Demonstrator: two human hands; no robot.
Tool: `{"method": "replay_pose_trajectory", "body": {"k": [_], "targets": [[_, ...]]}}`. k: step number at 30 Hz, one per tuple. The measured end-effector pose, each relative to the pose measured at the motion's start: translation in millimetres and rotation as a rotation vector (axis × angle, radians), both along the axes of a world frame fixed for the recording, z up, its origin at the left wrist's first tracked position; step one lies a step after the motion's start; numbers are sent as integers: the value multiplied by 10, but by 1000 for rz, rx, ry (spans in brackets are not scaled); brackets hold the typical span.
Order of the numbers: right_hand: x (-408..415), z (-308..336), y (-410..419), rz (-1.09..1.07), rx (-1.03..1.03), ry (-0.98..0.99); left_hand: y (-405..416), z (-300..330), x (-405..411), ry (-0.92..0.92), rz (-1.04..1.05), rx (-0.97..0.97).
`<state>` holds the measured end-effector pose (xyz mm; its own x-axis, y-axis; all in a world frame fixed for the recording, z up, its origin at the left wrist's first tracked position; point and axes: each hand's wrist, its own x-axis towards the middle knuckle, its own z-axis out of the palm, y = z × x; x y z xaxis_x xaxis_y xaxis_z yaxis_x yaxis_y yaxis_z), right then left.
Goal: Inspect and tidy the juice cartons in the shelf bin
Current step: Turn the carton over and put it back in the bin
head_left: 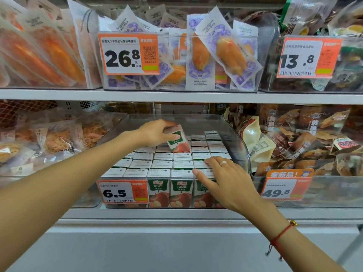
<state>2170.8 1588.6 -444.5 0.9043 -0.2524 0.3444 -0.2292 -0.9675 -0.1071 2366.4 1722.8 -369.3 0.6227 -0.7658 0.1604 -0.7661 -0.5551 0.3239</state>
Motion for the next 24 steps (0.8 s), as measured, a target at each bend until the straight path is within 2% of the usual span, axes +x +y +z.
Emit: {"method": "replay_pose_trajectory", "body": {"k": [3,6,15,18,22,24], "targets": [[-6,-5,0,-10,-1,-20,-174,-89,-24,43,-42,48],[-9,-8,-1,-14,-9,-28,-271,-271,-35,-10,-55,132],[15,-25,-7,-27,-11,-32,-248,-433,70,-28,-141,201],[14,-32,-10,-33,-11,-40,-251,-445,103,-9,-161,174],[4,-33,-5,-34,-12,-44,-242,-421,209,28,-112,4],[2,-32,-4,-25,-13,-42,-228,-396,294,11,-97,58]]}}
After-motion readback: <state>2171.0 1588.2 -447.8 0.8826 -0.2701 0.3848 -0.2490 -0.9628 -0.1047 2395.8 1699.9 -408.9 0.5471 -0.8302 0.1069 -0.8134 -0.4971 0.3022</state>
